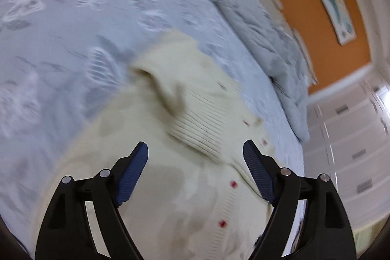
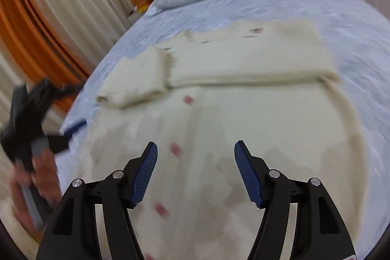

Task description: Fold small clothes

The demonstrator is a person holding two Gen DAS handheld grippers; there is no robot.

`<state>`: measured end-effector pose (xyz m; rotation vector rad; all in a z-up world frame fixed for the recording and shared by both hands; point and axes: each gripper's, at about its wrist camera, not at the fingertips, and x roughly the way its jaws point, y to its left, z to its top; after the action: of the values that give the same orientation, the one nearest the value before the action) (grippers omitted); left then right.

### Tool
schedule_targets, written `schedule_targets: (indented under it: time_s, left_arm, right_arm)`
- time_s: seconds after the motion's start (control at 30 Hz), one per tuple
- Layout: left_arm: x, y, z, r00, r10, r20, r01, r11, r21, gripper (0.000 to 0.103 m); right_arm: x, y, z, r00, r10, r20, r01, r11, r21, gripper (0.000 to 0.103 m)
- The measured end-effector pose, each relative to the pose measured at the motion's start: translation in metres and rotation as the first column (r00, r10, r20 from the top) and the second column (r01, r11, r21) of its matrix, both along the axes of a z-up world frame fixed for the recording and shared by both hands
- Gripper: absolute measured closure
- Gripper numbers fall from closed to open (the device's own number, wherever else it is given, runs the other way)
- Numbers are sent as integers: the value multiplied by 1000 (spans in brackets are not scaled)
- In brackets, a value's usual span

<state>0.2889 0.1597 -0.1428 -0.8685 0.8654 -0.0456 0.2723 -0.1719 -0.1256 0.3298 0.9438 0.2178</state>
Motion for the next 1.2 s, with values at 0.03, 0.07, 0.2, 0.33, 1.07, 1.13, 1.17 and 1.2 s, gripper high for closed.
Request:
schedule_targets:
  time_s: [0.03, 0.07, 0.2, 0.33, 1.07, 1.13, 1.17, 1.2]
  left_arm:
    - [1, 5, -2, 1000, 14, -24, -14, 1000, 7, 25]
    - [-3, 16, -7, 997, 48, -59, -47, 999, 22, 25]
    - [-29, 29, -30, 989, 93, -116, -89, 995, 36, 25]
    - [-44, 21, -44, 998, 18, -61, -7, 984, 178, 25]
    - [-38, 10, -30, 997, 12, 80, -18, 998, 65, 5]
    - [-19, 12, -24, 994, 75, 74, -69, 995, -77, 5]
    - [-3, 12, -28, 995, 89, 39, -83, 989, -124, 5]
    - [12, 12, -33, 994, 105, -4, -104, 982, -158, 5]
  right_arm:
    - [13, 11, 2, 1000, 11, 0, -11, 1000, -7, 39]
    - [31, 30, 6, 999, 28, 15, -27, 998, -65, 39]
    - [63, 117, 16, 960, 263, 100, -202, 891, -406, 39]
    - [74, 183, -8, 875, 481, 60, -348, 708, -614, 39]
    - [80, -137, -69, 945, -272, -181, 325, 846, 423, 76]
    - [81, -144, -63, 940, -297, -169, 341, 829, 443, 50]
    - [81, -149, -59, 930, -329, -165, 368, 813, 451, 42]
    - [82, -155, -57, 920, -356, -167, 392, 798, 458, 40]
